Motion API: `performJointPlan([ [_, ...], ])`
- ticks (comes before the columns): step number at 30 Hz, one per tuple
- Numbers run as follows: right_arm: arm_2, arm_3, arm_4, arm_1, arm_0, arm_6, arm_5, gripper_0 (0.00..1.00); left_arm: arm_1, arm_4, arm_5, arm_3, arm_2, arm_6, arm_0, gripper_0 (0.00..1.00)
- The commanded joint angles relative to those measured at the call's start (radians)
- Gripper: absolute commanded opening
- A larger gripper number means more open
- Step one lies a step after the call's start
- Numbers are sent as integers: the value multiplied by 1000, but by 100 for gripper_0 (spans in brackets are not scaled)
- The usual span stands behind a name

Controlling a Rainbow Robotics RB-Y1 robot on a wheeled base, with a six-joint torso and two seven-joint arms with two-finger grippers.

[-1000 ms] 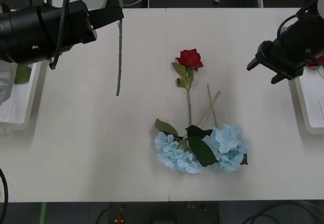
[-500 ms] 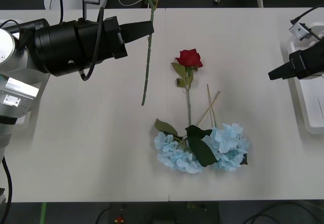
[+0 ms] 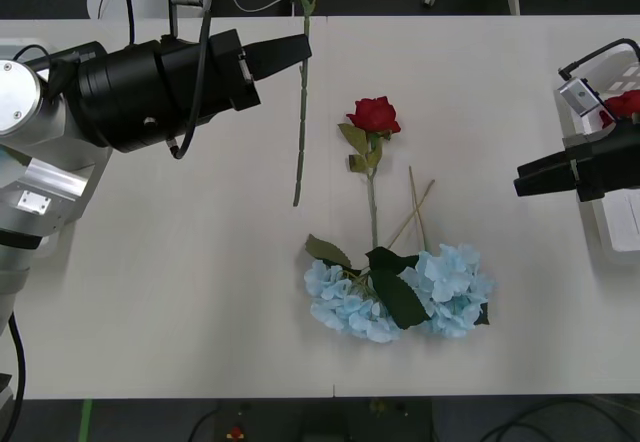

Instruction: Put the red flowers into the right box and the blue flowers into the left box

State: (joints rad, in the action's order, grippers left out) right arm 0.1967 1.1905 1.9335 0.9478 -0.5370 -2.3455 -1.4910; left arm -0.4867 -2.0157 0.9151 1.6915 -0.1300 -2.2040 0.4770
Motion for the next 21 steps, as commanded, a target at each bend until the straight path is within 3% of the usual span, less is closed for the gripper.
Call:
performJointPlan([
  [1, -5, 60, 88, -49, 45, -74, -6, 77, 4, -14, -10, 13, -13, -63, -3, 0],
  [7, -3, 159, 217, -69, 91, -71, 15, 77, 4, -14, -10, 13, -13, -63, -3, 0],
  [14, 1, 359, 239, -116, 161, -49, 147, 76, 4, -14, -10, 13, -13, -63, -3, 0],
  [21, 92, 463, 242, -188, 181, 29, 311, 76, 4, -14, -10, 13, -13, -63, -3, 0],
])
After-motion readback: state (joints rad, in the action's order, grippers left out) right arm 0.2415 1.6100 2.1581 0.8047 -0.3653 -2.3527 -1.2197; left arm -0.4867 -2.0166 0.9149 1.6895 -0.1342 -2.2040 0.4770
